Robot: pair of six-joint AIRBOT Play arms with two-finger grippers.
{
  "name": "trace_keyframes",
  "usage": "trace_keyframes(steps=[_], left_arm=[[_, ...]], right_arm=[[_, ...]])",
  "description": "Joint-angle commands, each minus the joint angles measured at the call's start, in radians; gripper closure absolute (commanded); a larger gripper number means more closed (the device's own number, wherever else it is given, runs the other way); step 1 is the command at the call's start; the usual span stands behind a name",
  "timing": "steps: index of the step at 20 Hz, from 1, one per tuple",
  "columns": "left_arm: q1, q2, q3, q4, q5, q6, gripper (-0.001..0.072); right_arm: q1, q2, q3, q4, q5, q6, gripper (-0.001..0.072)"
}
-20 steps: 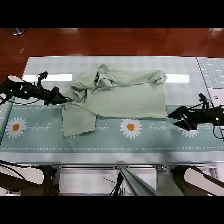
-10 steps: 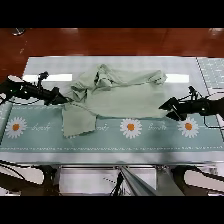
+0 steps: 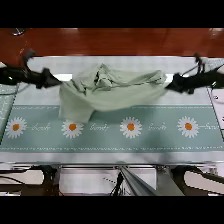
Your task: Fold the shirts.
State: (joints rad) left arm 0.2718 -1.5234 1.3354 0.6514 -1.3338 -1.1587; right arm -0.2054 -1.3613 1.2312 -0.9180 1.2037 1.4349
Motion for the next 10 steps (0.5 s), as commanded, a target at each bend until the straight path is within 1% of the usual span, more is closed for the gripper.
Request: trace_keyframes(steps=[1,3,5,6,8,10], left_arm=[[0.016,0.182,0.206,-0.167,0.108,-0.023,0.0683],[0.026,0.294,0.342,-0.171,0.203,-0.088,0.0683],[0.049,0.409,0.439,-0.156,0.289,-0.114,0.0683],[0.062,0.463,0.468,-0.141,0.314,-0.114,0.0683],[0.108,0.579,0.497,-0.101,0.338,-0.114,0.0683],[0.166,0.705,0.497,0.011,0.345,-0.115,0.0682]], right_arm=[[0.006,0.084,0.42,-0.061,0.096,0.039,0.0697],[0.006,0.14,0.659,-0.09,0.11,0.06,0.0697],[0.006,0.212,0.833,-0.129,0.117,0.073,0.0697],[0.006,0.262,0.87,-0.132,0.114,0.058,0.0697],[0.006,0.389,0.876,-0.158,0.121,0.043,0.0697],[0.006,0.503,0.876,-0.247,0.15,0.047,0.0697]])
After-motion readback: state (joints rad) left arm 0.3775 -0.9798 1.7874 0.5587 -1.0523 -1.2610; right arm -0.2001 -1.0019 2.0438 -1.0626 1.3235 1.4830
